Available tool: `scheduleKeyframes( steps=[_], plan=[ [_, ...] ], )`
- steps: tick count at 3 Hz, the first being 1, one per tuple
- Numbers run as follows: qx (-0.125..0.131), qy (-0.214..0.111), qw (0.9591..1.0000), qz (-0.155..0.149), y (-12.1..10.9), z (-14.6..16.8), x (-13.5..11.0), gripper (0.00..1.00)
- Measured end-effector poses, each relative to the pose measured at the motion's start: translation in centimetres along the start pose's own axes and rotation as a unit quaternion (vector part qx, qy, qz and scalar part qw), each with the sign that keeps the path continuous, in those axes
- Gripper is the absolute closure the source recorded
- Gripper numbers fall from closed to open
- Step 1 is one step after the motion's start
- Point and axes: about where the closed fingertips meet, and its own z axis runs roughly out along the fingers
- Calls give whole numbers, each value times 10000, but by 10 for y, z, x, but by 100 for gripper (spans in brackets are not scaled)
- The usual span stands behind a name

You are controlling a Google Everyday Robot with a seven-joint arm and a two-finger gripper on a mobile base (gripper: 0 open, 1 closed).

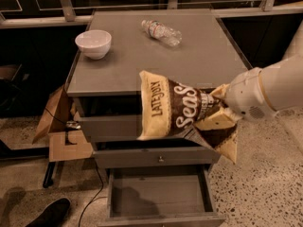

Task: Place brown chip bag into bottom drawer

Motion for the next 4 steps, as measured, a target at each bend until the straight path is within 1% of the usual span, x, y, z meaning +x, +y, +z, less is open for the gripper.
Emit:
scheduleKeyframes(
  steps=[1,2,3,4],
  plan=[
    [19,261,9994,-243,15,35,40,100],
    [23,288,9993,-255,16,37,41,100],
    [13,350,9986,-400,17,67,66,100],
    [-92,347,9982,-484,17,122,109,100]
  ],
)
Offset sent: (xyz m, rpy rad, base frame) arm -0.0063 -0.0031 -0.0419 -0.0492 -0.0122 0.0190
